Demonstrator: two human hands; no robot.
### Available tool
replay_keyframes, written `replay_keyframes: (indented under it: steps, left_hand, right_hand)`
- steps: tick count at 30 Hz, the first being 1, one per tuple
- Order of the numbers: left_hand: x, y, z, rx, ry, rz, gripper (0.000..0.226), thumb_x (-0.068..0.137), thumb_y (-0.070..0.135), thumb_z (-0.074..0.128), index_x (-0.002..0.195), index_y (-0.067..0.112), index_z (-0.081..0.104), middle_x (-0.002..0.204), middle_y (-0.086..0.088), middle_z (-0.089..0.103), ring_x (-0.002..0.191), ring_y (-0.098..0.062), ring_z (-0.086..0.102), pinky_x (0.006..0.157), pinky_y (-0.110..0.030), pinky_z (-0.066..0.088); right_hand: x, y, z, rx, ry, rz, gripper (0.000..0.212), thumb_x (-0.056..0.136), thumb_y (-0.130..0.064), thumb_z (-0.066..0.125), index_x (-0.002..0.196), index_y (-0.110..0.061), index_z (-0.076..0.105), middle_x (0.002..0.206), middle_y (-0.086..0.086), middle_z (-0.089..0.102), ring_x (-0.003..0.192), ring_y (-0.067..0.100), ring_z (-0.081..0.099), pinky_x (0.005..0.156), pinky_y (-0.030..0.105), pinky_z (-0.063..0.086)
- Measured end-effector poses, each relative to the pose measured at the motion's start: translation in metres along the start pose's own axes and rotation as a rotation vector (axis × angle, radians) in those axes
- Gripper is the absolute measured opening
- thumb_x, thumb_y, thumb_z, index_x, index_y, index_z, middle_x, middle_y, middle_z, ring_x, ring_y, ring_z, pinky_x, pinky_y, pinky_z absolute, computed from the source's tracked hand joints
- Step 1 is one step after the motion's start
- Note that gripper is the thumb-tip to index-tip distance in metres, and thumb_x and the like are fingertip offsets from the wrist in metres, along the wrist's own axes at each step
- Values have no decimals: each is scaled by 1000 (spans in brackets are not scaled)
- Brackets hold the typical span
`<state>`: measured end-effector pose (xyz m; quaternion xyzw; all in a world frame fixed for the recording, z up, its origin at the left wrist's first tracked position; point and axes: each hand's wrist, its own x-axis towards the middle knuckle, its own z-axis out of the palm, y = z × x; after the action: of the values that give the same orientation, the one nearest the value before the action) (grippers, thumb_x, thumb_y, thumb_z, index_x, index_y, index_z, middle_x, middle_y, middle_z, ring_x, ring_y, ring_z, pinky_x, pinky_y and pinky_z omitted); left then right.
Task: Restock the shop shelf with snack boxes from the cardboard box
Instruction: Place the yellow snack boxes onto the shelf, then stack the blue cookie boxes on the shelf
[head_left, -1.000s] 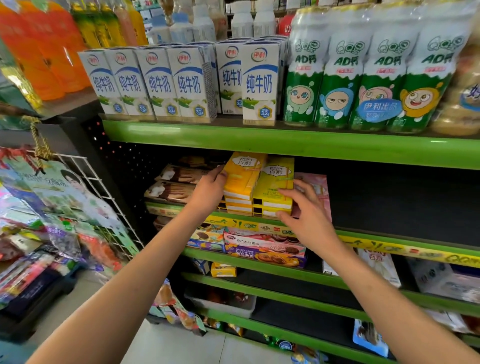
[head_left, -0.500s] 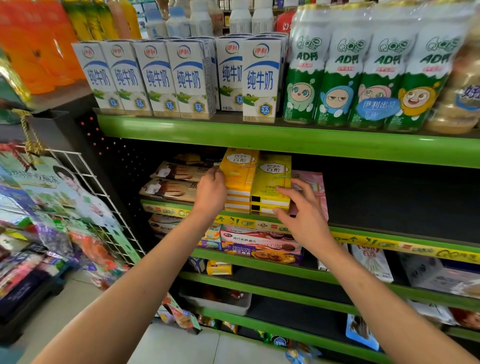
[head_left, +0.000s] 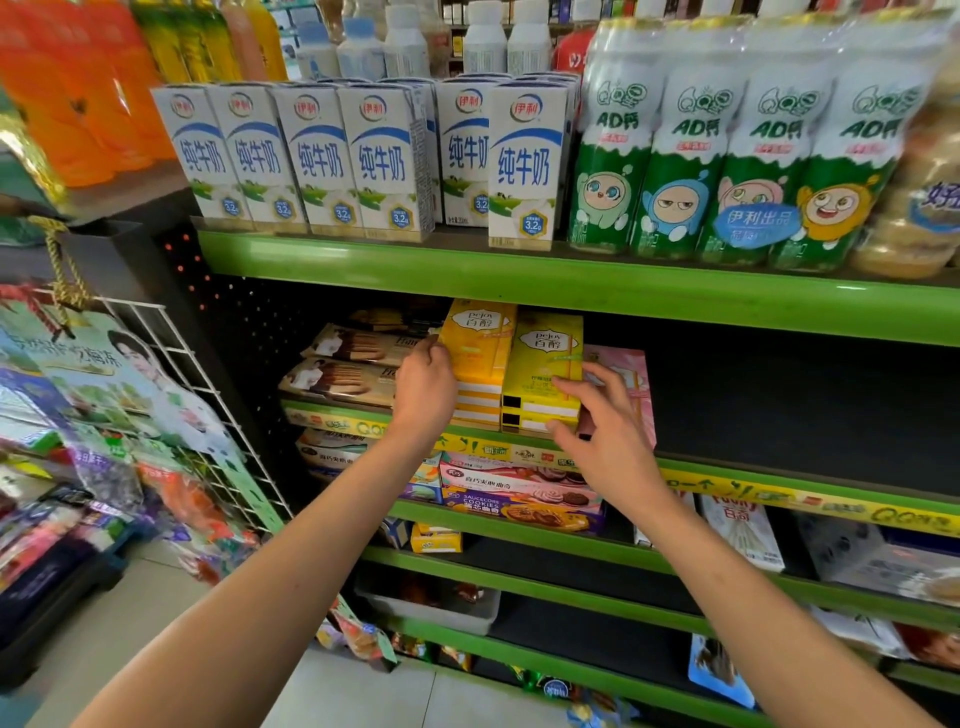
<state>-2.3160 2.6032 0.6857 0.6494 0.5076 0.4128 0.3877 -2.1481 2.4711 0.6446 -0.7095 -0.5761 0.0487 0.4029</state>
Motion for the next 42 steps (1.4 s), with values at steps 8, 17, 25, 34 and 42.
replay_keyframes:
  steps: [8, 17, 25, 34, 42]
  left_hand:
    - [-12, 3, -13, -174, -20, -98, 29, 101, 31, 36, 121, 26, 56, 103, 15, 55, 91, -7, 50, 82, -32, 34]
    - [-105, -35, -43, -190, 124, -152, 18, 93, 16, 56, 90, 28, 69, 90, 10, 69, 85, -14, 66, 78, -35, 56]
    - [-267, -85, -26, -252, 573, -519, 27, 89, -5, 54, 79, 17, 66, 73, 2, 68, 69, -9, 64, 65, -25, 52]
    - [-575, -112, 110, -438, 1190, -1123, 17, 93, -6, 51, 88, 7, 61, 77, -6, 63, 64, -14, 58, 55, -21, 48]
    - [-750, -99, 263, -644, 1547, -1437, 23, 92, -2, 53, 81, 16, 62, 72, -5, 63, 58, -13, 57, 47, -18, 42]
  right_hand:
    - [-15, -9, -8, 23, 15, -16, 56, 91, -31, 66, 143, -33, 45, 150, -9, 31, 139, 11, 31, 109, 30, 26]
    - [-58, -18, 11, 236, -278, -247, 20, 91, -19, 61, 111, -16, 63, 108, -22, 48, 105, 5, 54, 90, 21, 47]
    - [-86, 3, 62, 418, -751, -413, 16, 88, -7, 67, 100, -17, 66, 89, -11, 57, 83, -14, 52, 73, 0, 34]
    - [-264, 54, 78, 326, -1541, -554, 15, 91, -13, 63, 94, -27, 64, 84, -6, 67, 78, 9, 63, 73, 26, 51]
    - [-422, 98, 43, 109, -1963, -912, 13, 91, -11, 64, 92, -24, 63, 72, -5, 61, 61, 7, 55, 58, 12, 40]
